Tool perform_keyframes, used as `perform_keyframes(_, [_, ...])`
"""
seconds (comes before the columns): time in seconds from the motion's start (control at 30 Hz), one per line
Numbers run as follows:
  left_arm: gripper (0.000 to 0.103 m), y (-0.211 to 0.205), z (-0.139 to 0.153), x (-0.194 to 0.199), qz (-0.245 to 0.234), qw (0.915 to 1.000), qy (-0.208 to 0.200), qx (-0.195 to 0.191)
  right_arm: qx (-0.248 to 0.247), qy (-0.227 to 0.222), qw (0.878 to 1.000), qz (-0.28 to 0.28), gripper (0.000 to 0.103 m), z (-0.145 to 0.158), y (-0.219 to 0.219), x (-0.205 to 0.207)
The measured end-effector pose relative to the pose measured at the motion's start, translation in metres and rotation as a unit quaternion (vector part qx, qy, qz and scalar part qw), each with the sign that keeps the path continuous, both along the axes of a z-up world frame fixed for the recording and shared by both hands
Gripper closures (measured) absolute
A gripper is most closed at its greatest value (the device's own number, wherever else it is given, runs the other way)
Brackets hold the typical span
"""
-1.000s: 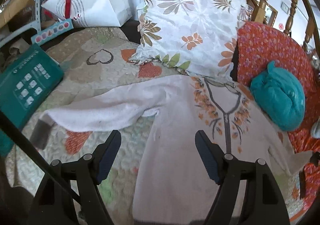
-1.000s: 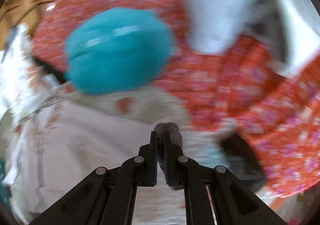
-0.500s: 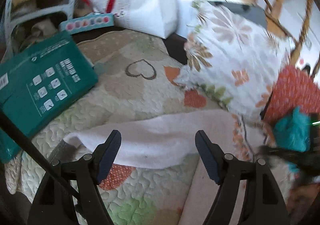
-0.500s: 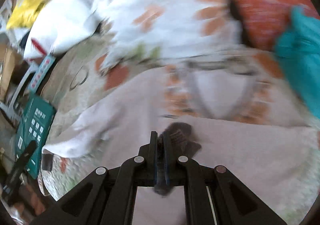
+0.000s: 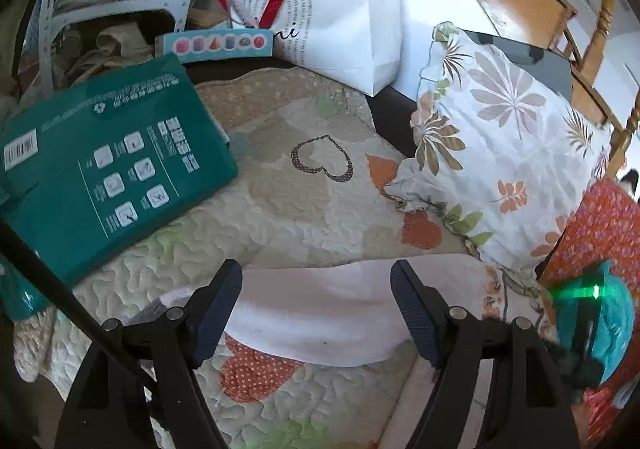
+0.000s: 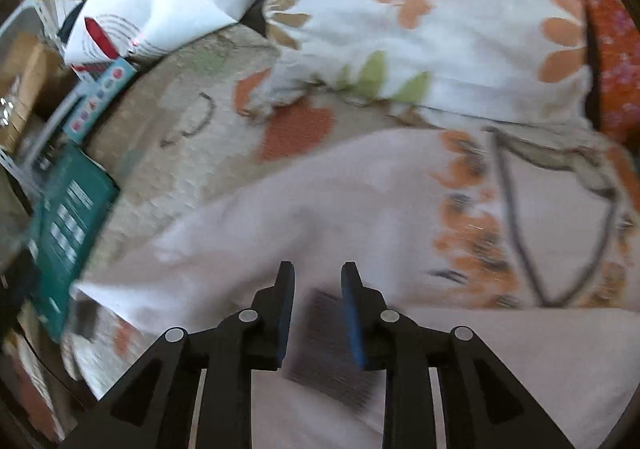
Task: Fold small clothes
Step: 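Carry the sleeve across the cardigan body and release it with the right gripper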
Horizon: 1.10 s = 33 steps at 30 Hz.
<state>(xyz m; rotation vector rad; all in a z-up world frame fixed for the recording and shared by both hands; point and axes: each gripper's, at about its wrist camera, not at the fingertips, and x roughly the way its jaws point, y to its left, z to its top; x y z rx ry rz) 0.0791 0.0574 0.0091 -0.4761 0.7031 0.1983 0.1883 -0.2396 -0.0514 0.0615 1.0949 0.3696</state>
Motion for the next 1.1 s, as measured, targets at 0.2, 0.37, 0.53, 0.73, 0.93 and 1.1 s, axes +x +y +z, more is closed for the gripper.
perform_keyframes(0.2, [0.027, -0.016, -0.003, 0.006, -0.013, 0.9999, 0.008, -0.001, -0.008, 0.029, 1.0, 0.006, 0.057, -0.017, -0.034, -0.03])
perform_keyframes(0.37, [0.027, -0.031, -0.001, 0.009, -0.021, 0.9994, 0.006, 0.027, -0.02, 0.019, 0.999, 0.045, 0.046, -0.031, 0.002, -0.043])
perform_keyframes(0.53, [0.027, -0.02, -0.001, 0.011, -0.01, 0.9994, 0.01, 0.033, -0.069, 0.009, 0.997, 0.02, 0.097, -0.05, 0.018, -0.034])
perform_keyframes(0.73, [0.027, 0.035, 0.002, 0.001, 0.077, 0.9969, 0.011, 0.013, -0.035, 0.005, 0.999, 0.0, 0.094, -0.03, 0.031, -0.01])
perform_keyframes(0.93, [0.027, 0.127, 0.011, -0.049, 0.237, 0.9713, -0.014, -0.008, 0.0, -0.031, 0.998, 0.058, 0.064, 0.0, 0.092, -0.043])
perform_keyframes(1.1, [0.027, 0.188, 0.015, -0.107, 0.353, 0.9343, -0.04, -0.028, 0.096, 0.017, 0.98, 0.174, 0.051, 0.001, 0.186, -0.075])
